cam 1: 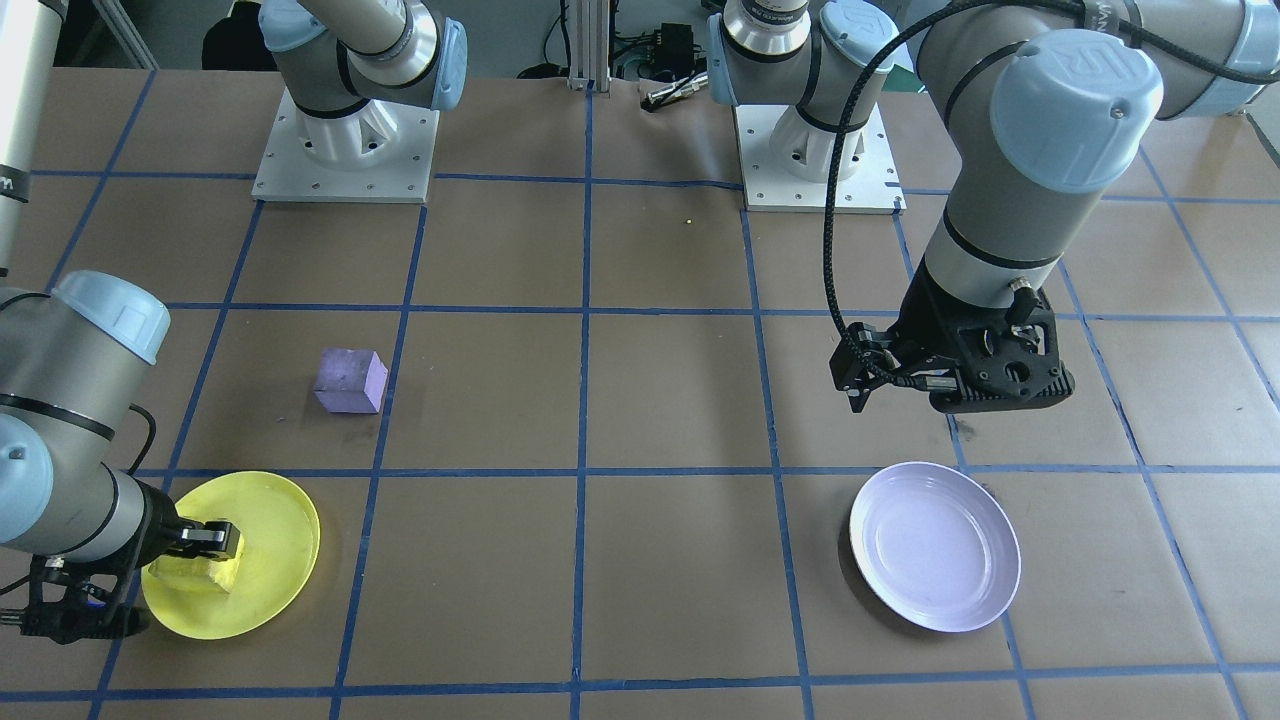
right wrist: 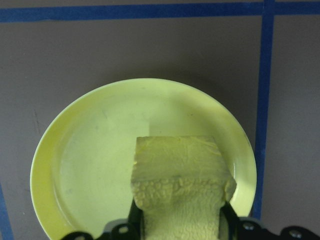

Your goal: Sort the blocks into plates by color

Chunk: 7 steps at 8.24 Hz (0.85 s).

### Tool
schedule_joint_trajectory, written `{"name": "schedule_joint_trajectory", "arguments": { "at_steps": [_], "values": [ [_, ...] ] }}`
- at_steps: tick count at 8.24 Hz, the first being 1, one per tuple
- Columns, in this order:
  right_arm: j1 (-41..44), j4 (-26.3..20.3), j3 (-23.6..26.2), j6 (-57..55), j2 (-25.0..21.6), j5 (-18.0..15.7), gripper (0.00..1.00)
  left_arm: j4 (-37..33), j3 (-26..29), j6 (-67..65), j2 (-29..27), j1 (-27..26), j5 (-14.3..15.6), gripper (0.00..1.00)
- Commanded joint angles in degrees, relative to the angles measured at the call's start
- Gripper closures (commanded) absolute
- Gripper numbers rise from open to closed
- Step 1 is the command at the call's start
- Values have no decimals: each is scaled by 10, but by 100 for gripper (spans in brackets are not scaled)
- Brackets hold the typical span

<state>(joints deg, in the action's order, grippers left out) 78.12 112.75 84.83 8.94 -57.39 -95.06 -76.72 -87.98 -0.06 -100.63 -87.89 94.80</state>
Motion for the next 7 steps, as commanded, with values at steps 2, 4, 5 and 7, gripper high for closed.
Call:
{"name": "schedule_joint_trajectory", "arguments": {
  "at_steps": [2, 4, 5, 7],
  "values": [
    [2, -64, -6, -1, -42, 18, 0, 1, 0, 1, 0, 0, 0, 0],
    [24, -127, 23, 0, -134, 66, 0, 1, 0, 1, 0, 0, 0, 0],
    [37, -133, 73, 0, -169, 76, 1, 1, 0, 2, 0, 0, 0, 0],
    [40, -48, 227, 0, -234, 88, 6, 1, 0, 2, 0, 0, 0, 0]
  ]
}}
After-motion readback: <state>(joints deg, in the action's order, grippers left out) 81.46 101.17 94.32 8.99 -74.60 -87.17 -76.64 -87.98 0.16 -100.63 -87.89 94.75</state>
